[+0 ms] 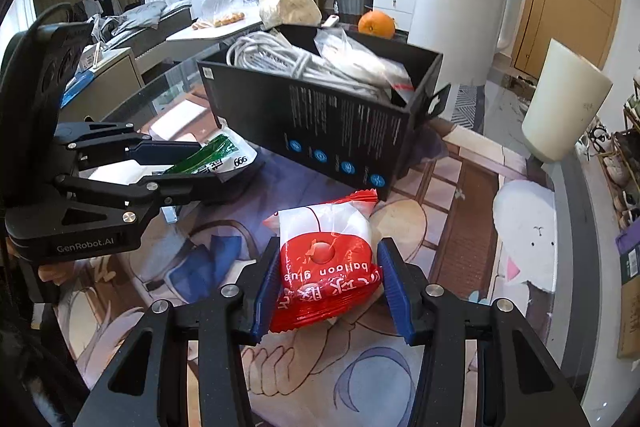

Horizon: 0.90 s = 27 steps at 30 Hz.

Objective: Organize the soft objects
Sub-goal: 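Carry the green sachet and red bag over the black box with both grippers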

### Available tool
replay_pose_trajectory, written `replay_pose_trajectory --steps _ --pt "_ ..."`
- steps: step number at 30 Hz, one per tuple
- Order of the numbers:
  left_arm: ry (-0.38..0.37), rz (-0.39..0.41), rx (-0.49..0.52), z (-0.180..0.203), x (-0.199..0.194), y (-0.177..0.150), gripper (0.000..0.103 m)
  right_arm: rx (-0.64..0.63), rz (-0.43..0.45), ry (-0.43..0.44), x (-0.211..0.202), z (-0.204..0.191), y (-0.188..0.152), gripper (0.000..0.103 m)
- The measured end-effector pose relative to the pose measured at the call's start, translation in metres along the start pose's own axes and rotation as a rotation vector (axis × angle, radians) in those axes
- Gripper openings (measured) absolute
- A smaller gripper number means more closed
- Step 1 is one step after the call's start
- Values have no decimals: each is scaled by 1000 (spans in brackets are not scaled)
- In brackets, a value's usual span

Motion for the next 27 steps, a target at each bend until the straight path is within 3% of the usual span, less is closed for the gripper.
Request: replay_pose_trajectory --steps 27 --pt "-13 143 -42 -22 -54 25 36 87 179 -26 -55 14 22 48"
Point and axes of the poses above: each gripper's, at about its wrist camera, not at the fingertips, and x roughly the way its jaws point, z to its right, y to its top, the point moved 2 cm from there along x, roughly the way its jaws point, and after that the axes turned 5 degrees about -x, right-handed, at the moved point
